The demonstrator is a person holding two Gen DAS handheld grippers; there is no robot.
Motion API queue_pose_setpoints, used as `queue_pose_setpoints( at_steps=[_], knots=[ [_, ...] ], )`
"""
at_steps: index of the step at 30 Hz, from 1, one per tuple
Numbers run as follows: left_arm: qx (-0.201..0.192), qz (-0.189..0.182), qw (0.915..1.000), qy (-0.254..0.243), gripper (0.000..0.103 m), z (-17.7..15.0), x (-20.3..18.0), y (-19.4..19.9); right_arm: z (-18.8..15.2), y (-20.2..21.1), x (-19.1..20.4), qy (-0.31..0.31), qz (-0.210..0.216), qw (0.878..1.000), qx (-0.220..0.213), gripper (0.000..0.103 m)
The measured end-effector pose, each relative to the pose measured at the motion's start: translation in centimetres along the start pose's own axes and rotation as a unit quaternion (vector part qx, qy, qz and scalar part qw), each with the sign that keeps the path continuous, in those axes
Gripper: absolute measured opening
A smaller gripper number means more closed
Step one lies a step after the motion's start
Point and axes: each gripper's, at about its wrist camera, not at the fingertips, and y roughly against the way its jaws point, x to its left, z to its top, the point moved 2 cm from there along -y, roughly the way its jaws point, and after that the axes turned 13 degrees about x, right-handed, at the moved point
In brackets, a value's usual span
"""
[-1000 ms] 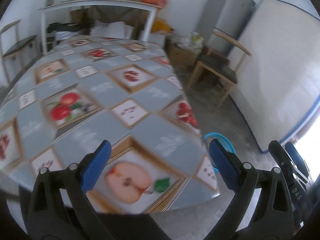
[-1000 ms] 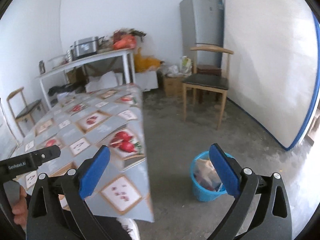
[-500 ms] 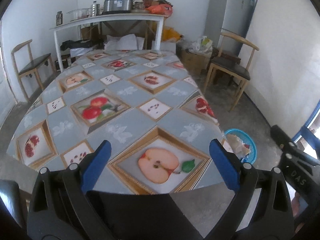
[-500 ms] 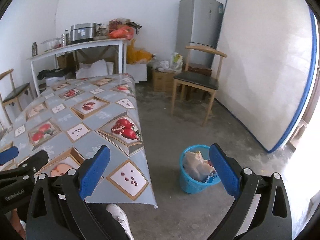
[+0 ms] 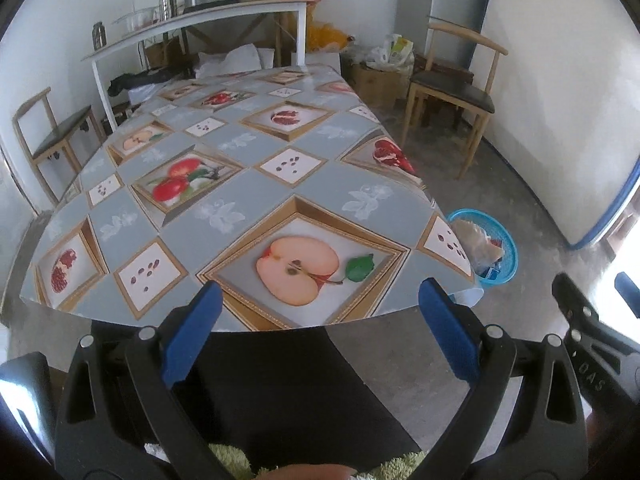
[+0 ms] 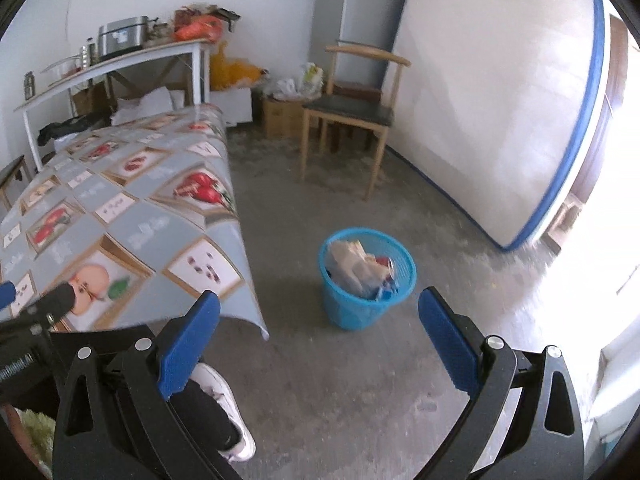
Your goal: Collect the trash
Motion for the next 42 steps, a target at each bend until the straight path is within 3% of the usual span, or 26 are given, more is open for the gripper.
queue_pose_setpoints(
  at_steps=[10, 22, 42],
  knots=[
    [-0.001, 0.022, 0.9997, -0.008, 0.094, 0.1, -0.9, 0.4, -0.7, -0.5, -1.2, -0.017, -0.002, 1.0, 0.008, 0.097],
    [0.003, 0.017, 0.9995, -0.027, 0.094, 0.3, -2.0, 0.5, -1.2, -1.1, -2.0, -0.03, -0.005, 0.999, 0.02, 0.097],
    [0.001, 0.031, 0.9995, -0.01, 0.094, 0.8, -1.2, 0.5, -1.3, -1.5, -3.5, -0.049, -0.019, 0.998, 0.02, 0.097]
  ],
)
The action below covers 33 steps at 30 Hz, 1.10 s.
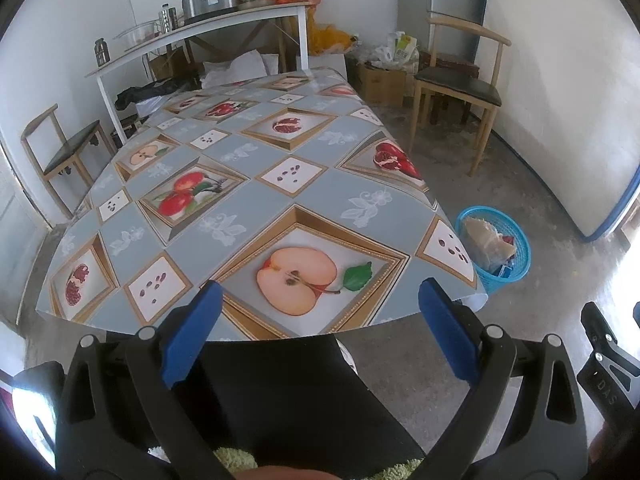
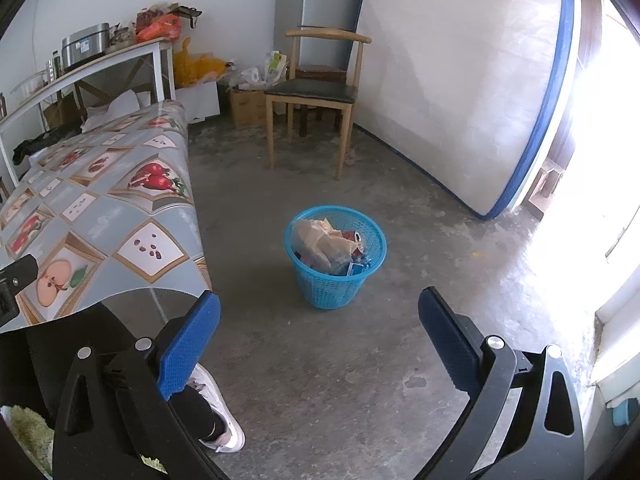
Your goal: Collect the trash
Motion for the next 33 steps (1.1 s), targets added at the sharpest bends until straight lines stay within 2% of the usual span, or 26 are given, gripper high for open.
queue_pose_setpoints(
  at_steps=[33],
  knots=[
    [-0.003, 0.002, 1.0, 0.003, 0.094, 0.27, 0.33, 0.24, 0.37, 0.39, -0.04, 0.007, -0.008, 1.0, -0.012, 0.097]
  ],
)
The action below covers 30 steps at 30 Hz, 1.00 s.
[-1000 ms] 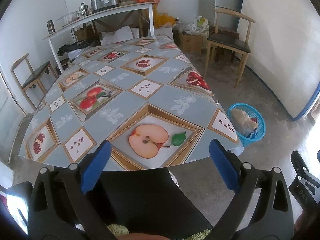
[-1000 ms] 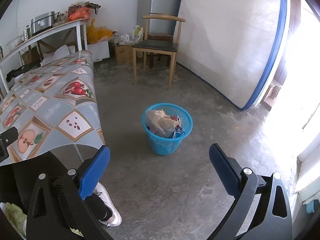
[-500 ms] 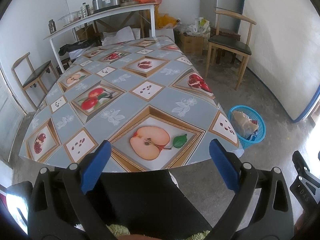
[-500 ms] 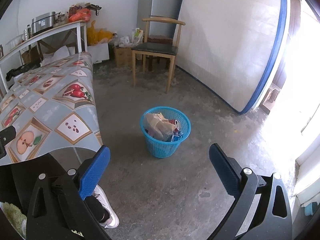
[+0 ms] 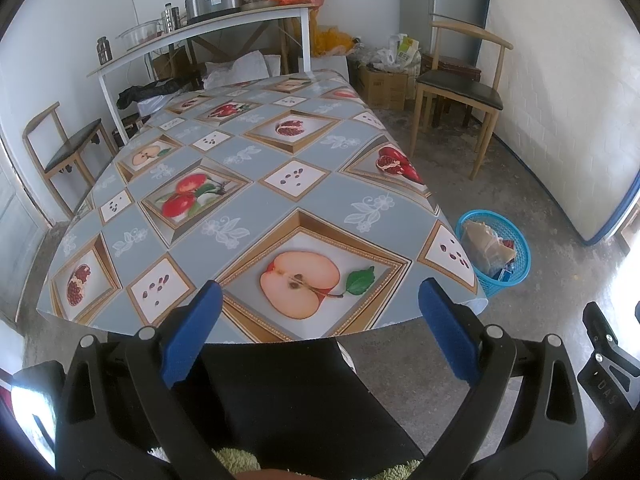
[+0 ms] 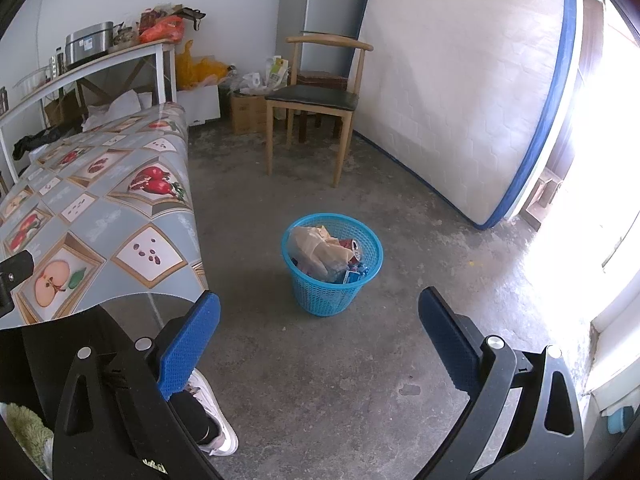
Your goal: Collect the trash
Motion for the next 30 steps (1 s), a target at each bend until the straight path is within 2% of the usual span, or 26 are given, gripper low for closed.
queue_pose_setpoints(
  at_steps=[30],
  knots=[
    [0.0, 0.0, 1.0, 0.0, 0.094, -0.02, 0.03, 0.06, 0.31, 0.24, 0.43, 0.004, 0.0, 1.0, -0.002, 0.097]
  ],
)
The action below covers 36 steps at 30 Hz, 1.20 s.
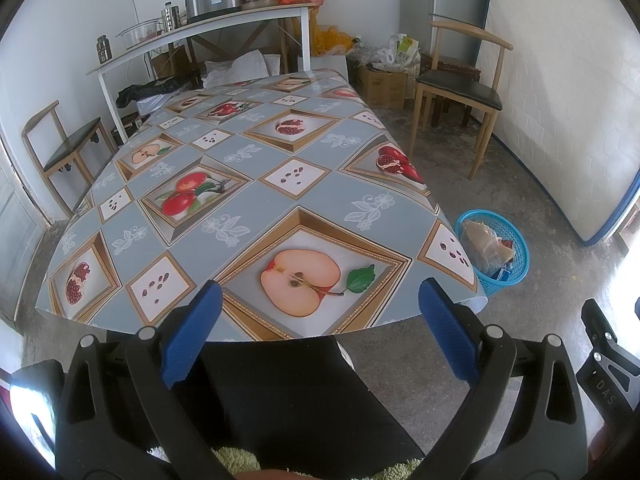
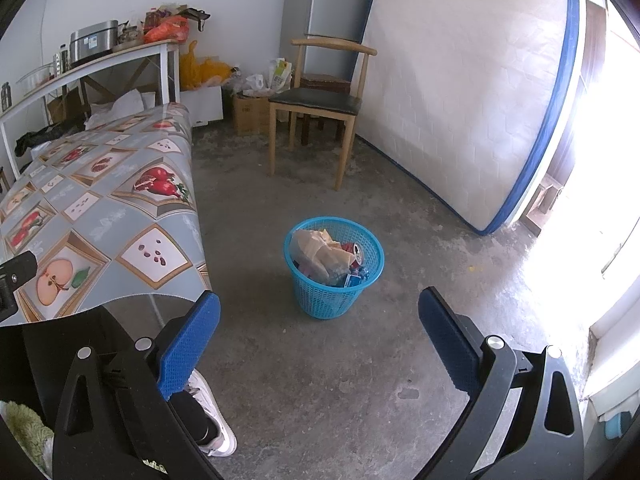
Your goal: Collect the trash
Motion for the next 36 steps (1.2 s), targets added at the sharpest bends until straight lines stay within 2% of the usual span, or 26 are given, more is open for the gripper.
queue_pose_setpoints(
  at_steps=[36],
  knots=[
    [-0.002, -0.001, 1.0, 0.001, 0.094, 0.05, 0.1, 0.0, 0.64, 0.6, -0.14, 0.005, 0.0, 1.0, -0.007, 0.097]
  ],
)
